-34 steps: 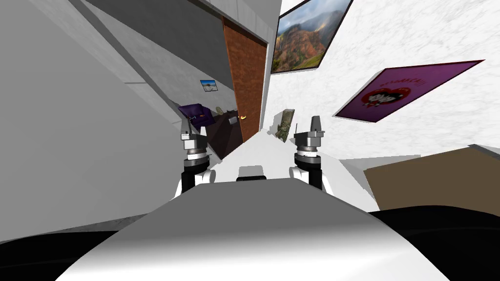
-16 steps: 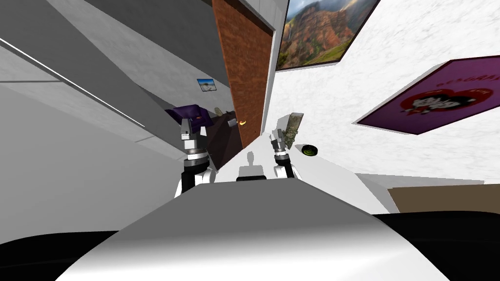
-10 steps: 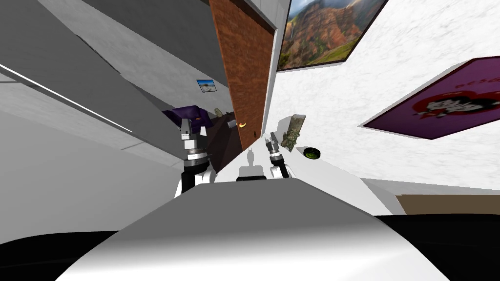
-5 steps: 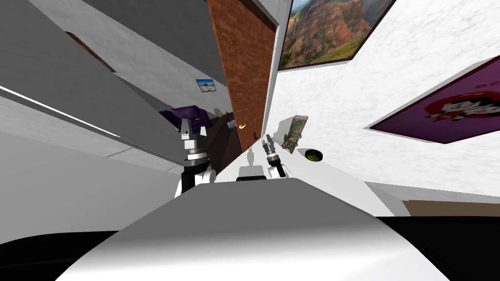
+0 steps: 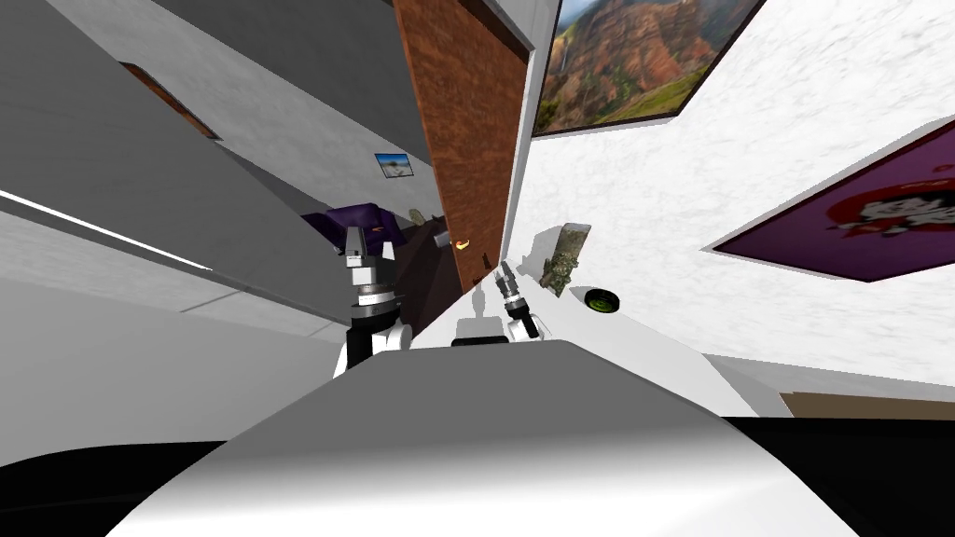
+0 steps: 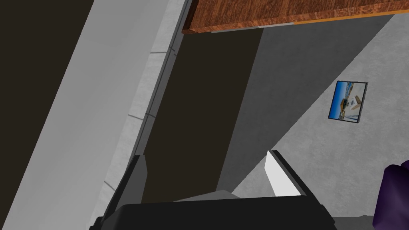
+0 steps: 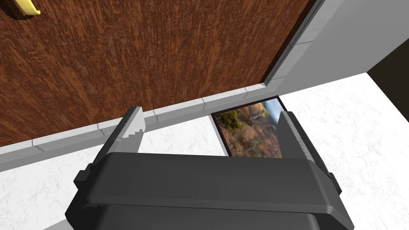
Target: Push the door open
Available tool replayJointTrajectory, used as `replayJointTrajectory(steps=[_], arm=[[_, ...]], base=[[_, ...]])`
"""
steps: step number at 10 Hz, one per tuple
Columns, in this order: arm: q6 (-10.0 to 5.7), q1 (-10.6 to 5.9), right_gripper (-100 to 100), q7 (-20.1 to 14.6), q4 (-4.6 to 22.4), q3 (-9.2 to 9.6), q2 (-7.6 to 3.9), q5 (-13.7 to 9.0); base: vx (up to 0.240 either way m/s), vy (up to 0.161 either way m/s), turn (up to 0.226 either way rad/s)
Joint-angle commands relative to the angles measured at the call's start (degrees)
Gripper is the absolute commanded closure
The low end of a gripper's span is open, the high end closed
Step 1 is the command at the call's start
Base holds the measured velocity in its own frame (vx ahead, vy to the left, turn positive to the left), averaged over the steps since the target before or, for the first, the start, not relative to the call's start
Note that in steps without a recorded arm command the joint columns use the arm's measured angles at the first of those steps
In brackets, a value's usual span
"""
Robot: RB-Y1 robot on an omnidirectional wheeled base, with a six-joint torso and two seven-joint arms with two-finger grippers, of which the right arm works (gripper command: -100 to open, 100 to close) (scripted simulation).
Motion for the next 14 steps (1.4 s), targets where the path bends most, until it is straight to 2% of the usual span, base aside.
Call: replayJointTrajectory(steps=[1,14], arm=[[-0.23,-0.89,-100,-0.10,2.39,1.73,-0.29,-0.15],[-2.76,-6.34,-100,-0.33,16.01,8.49,-0.78,-0.83]], base=[[0.186,-0.042,0.015],[0.106,-0.008,0.005]])
